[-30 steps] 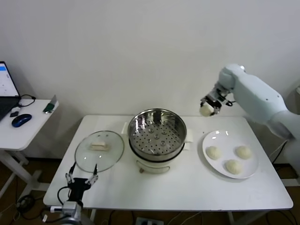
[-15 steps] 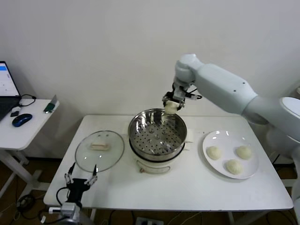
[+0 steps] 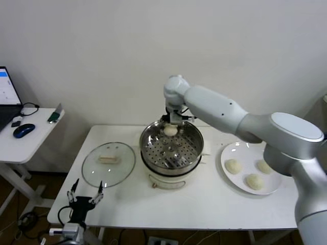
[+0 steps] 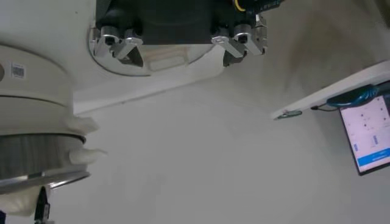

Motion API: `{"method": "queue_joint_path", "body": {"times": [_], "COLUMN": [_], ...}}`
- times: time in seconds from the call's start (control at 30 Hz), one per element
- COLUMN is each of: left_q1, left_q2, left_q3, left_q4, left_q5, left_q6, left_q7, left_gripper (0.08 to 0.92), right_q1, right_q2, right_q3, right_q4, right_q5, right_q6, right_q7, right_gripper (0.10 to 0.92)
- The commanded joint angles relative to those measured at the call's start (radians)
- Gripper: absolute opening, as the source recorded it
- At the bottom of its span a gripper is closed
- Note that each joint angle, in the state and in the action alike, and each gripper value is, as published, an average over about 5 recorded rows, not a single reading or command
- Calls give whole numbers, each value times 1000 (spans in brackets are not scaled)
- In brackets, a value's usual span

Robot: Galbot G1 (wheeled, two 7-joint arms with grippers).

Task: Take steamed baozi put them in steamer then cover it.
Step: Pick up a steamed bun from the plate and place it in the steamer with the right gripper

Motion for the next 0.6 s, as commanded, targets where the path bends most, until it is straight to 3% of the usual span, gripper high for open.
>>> {"method": "queue_joint_path", "body": {"times": [0.03,0.23,0.47,0.6], "left_q1": [2,-1,0,1], "left_q2": [1,1,-2,-4], "left_q3": [-1,2,3,2], "left_q4": [1,0,0,-2], "left_q5": [-2,-2,-2,-1], "left_q6": [3,6,7,7], "left_q7": [3,6,5,3], "left_gripper": [823,823,823,823], "right_q1": [-29,-49,-55,-45], "right_q2": [37,38,39,29], "right_q3": [-4,-2,5,11], "right_q4": [-55,-66,-77,-67], "right_q5": [-65,-88,-98,-74], "right_q6": [18,17,0,-8], "right_q7": [17,31,50,42], "right_gripper": [693,708,808,822]}}
